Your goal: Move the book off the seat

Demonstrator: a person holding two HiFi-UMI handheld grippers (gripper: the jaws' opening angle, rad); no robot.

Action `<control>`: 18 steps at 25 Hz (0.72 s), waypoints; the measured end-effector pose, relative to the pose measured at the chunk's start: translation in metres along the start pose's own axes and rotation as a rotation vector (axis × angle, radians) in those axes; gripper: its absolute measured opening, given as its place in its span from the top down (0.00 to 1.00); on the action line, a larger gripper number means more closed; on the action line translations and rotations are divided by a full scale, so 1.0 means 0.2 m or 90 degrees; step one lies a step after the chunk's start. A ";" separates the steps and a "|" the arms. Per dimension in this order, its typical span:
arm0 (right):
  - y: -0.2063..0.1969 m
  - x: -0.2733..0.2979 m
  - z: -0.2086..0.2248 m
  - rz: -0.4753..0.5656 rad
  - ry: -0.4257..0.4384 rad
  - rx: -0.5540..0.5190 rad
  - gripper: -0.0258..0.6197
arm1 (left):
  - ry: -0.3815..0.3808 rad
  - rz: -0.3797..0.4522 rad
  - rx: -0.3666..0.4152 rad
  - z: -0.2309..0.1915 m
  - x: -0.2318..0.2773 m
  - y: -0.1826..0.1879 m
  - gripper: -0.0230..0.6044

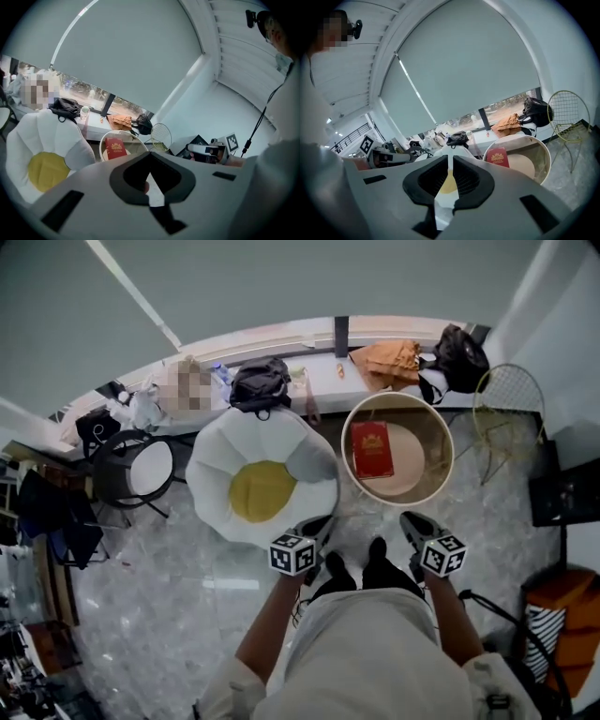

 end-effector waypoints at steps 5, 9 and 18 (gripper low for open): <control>0.04 -0.15 -0.02 0.019 0.014 -0.016 0.87 | -0.010 0.016 0.013 0.18 -0.02 0.02 0.96; 0.10 -0.26 0.00 0.026 0.022 -0.025 0.87 | -0.017 0.029 0.032 0.31 -0.02 0.06 0.96; 0.18 -0.41 0.09 0.021 0.055 -0.062 0.88 | -0.001 0.059 0.044 0.45 0.05 0.10 0.96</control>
Point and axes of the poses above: the fingertips, and each gripper's own axes: x forward along the fingers, z to its right, y out of its top, the point moved 5 cm from there along -x, backward along the fingers, and after that the axes turned 6 degrees about x, right-handed, at the moved point
